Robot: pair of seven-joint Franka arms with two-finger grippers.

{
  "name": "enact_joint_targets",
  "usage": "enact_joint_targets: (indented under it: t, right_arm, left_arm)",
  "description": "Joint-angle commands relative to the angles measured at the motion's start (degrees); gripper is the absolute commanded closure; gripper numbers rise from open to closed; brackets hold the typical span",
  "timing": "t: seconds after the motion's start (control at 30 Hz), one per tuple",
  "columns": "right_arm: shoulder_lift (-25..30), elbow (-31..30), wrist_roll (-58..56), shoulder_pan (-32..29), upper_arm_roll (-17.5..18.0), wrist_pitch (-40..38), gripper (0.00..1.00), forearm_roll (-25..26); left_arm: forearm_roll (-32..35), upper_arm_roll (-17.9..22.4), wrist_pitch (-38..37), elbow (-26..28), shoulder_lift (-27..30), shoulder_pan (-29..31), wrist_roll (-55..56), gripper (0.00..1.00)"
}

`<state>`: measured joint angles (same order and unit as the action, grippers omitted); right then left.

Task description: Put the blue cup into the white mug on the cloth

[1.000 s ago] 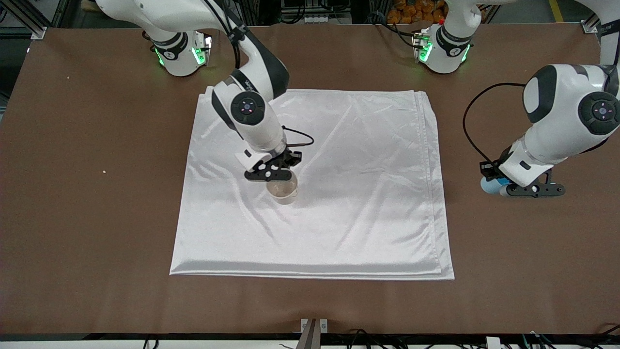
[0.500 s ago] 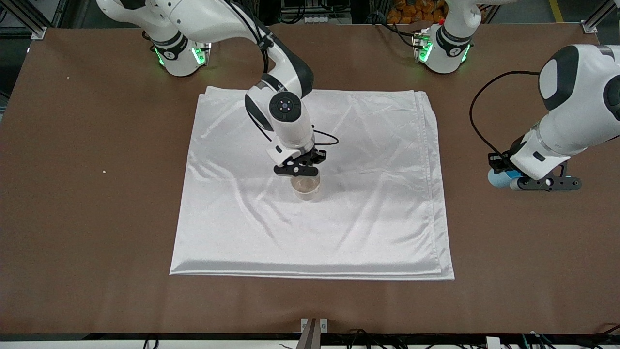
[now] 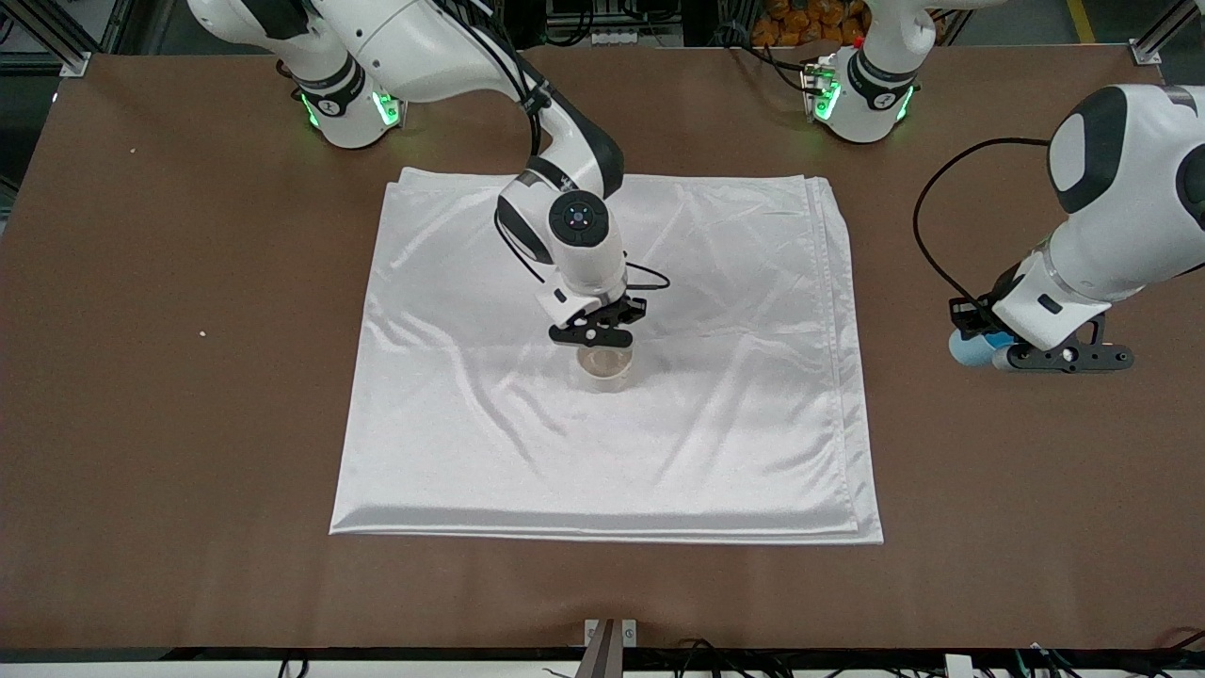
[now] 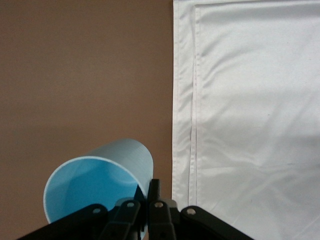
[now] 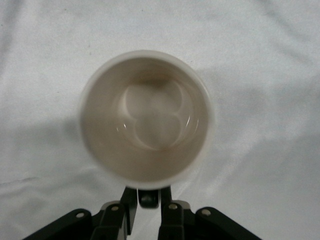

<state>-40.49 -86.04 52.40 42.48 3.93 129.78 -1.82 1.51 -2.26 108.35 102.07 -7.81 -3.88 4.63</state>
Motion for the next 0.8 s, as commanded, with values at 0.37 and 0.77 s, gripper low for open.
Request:
enact_joint_targets:
  t: [0.37,0.77]
  right_arm:
    - [5.5,2.1,1.0,-1.2,-0.5,-7.6,0.0,1.0]
    - [15.8,2.1,0.7,-5.0,-0.5,-18.7,0.0,1.0]
  left_arm:
    - [1.5,-1.2,-0.6,-2.6,-1.1,-1.3,0.4,1.0]
    - [1.6,-1.4,-0.6,-4.2,-2.7,-6.8,3.3,1.0]
